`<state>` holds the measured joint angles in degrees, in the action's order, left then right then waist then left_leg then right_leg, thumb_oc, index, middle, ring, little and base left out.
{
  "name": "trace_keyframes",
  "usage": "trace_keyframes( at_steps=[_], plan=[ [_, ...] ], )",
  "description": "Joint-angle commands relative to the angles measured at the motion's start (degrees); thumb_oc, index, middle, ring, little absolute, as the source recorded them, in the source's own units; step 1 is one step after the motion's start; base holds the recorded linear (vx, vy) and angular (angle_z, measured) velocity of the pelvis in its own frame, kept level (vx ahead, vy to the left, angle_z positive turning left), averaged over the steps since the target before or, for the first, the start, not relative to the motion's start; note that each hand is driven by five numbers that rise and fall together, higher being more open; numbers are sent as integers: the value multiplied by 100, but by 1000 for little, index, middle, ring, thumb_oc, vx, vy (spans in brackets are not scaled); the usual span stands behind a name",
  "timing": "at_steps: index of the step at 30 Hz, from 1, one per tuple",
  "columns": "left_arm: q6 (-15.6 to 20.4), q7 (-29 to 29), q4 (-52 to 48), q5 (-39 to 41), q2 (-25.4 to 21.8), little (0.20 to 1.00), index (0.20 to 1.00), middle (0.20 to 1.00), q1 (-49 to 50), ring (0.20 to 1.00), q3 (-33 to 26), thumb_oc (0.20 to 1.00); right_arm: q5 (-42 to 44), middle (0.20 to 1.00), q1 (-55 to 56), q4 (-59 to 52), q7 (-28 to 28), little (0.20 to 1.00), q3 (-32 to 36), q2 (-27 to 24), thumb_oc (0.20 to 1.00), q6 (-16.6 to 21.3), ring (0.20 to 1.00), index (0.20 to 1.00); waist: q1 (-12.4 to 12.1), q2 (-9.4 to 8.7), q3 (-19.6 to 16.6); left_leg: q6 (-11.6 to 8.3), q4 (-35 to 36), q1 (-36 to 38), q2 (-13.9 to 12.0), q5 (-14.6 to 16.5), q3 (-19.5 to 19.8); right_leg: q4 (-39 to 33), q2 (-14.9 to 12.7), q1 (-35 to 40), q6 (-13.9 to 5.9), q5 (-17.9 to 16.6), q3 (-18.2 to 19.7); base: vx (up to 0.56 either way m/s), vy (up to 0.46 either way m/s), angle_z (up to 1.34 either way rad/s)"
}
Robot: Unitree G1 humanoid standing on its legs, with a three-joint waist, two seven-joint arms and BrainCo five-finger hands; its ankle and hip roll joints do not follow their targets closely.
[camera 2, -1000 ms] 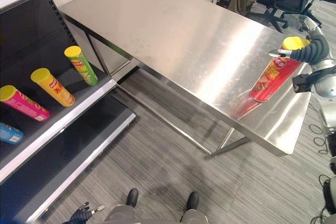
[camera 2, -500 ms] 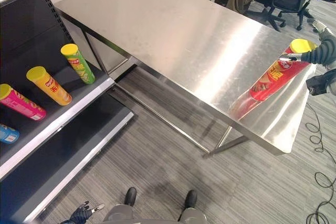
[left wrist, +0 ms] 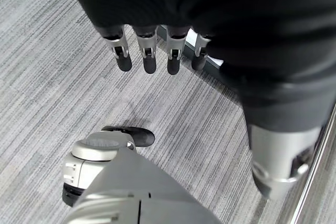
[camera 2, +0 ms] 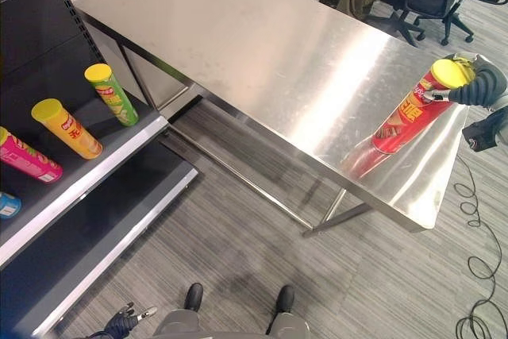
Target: Put the goods on the table back onto the shelves and tidy them up.
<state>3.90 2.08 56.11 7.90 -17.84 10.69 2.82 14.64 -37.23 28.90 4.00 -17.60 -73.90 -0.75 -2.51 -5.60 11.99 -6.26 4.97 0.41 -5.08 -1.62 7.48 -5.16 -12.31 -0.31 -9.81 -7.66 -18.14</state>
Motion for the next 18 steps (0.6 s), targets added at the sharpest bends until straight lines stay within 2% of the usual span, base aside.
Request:
trace_keyframes(
  at_steps=[1, 3, 7, 8, 12, 15, 18],
  plan=[
    [77, 22, 68, 172, -346, 1000, 1000, 1000, -157, 1000, 272, 1000, -75, 200, -302, 35, -95, 200, -352, 2, 200, 37, 200, 200, -158, -176, -79, -1, -67, -125, -93, 337, -221, 204, -129, 392, -205, 679, -264, 0, 0, 0],
    [74, 31, 69, 178, -339, 1000, 1000, 1000, -162, 1000, 258, 1000, -47, 200, -212, -9, -125, 200, -242, 29, 200, 51, 200, 200, -157, -173, -81, -2, -72, -128, -92, 335, -221, 206, -132, 395, -205, 681, -268, 0, 0, 0],
    [109, 81, 26, 279, -247, 1000, 1000, 1000, -197, 1000, 80, 1000, 628, 200, 563, -816, -348, 200, 820, 363, 200, 487, 200, 200, -134, -131, -116, 3, -78, -102, -86, 358, -211, 219, -137, 413, -213, 706, -269, 0, 0, 0],
    [108, 81, 25, 279, -262, 1000, 1000, 1000, -201, 1000, 95, 1000, 625, 200, 633, -841, -348, 200, 886, 365, 200, 484, 200, 200, -152, -139, -113, 3, -79, -100, -87, 360, -210, 220, -137, 416, -212, 708, -270, 0, 0, 0],
    [185, 104, -74, 336, -203, 1000, 1000, 1000, -151, 1000, -156, 1000, 1005, 200, 1030, -1732, -869, 200, 2293, 890, 200, 1102, 200, 200, -233, -42, -190, 25, -72, -30, -97, 407, -232, 245, -158, 476, -237, 742, -313, 1, -30, -1],
    [190, 107, -62, 352, -214, 1000, 1000, 1000, -147, 1000, -190, 1000, 1030, 200, 1048, -1927, -973, 200, 2505, 968, 200, 1183, 200, 200, -257, -34, -220, 27, -62, -16, -97, 413, -228, 263, -164, 494, -244, 756, -339, 11, -23, -1],
    [204, 98, -112, 385, -251, 1000, 1000, 1000, -147, 1000, -230, 1000, 1259, 200, 922, -2526, -1019, 200, 2867, 1090, 200, 1443, 200, 200, -366, 53, -263, -15, -49, -9, -128, 393, -89, 462, -183, 559, -221, 897, -480, 4, -71, 4]
  ],
)
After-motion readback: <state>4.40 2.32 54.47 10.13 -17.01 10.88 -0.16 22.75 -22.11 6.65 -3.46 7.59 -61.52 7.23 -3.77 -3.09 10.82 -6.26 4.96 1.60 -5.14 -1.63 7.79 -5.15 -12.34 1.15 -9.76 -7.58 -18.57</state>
